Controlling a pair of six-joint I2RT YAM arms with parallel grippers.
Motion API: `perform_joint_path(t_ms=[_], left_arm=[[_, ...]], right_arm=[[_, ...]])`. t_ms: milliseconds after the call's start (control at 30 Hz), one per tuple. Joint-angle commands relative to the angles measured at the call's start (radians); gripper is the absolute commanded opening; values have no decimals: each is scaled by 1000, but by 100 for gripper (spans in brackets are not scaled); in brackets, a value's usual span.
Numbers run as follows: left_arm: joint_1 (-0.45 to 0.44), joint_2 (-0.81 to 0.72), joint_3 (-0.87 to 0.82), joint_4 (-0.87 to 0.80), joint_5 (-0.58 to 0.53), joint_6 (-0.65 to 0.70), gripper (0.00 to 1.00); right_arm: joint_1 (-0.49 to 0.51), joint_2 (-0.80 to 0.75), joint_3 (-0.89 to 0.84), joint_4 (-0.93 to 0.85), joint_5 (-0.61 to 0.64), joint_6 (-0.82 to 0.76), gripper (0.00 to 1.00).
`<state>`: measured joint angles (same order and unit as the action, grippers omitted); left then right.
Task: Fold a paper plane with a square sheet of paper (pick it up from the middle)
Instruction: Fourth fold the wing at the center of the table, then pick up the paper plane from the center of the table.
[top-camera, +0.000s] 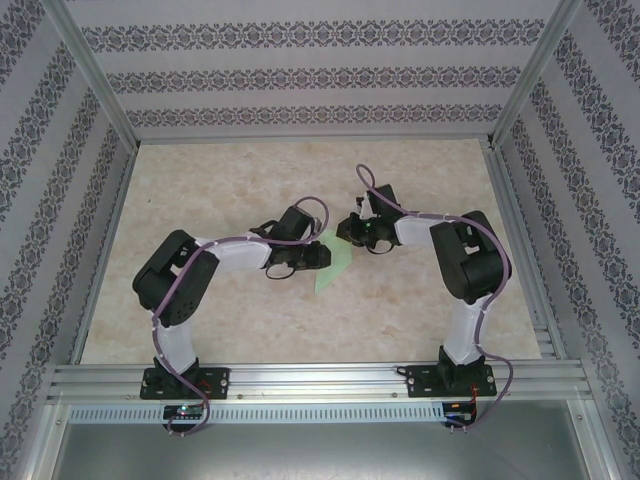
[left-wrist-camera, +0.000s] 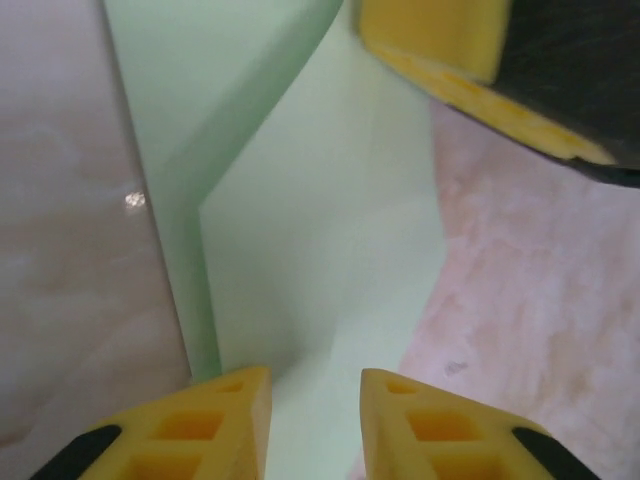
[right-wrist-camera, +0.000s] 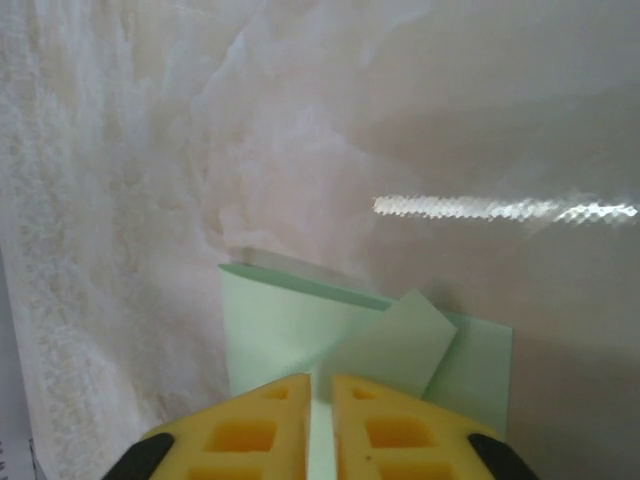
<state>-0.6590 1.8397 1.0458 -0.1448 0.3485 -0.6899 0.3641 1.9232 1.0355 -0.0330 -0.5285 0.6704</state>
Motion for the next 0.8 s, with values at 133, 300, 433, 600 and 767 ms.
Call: perform_joint_path(t_ms=[133, 300, 433, 600, 767], left_arm=[[68, -172, -36, -48, -112, 17, 51], [95, -216, -78, -65, -191, 38, 72], [106, -224, -87, -69, -201, 55, 80], [132, -248, -120, -42, -197, 38, 89], [159, -271, -160, -14, -192, 23, 100]], right_arm=[[-1, -179, -66, -51, 103, 62, 36], [25, -219, -106, -58, 143, 109, 46], [50, -183, -93, -68, 140, 118, 47], [74, -136, -72, -67, 126, 126, 46], [93, -104, -52, -60, 104, 129, 43]])
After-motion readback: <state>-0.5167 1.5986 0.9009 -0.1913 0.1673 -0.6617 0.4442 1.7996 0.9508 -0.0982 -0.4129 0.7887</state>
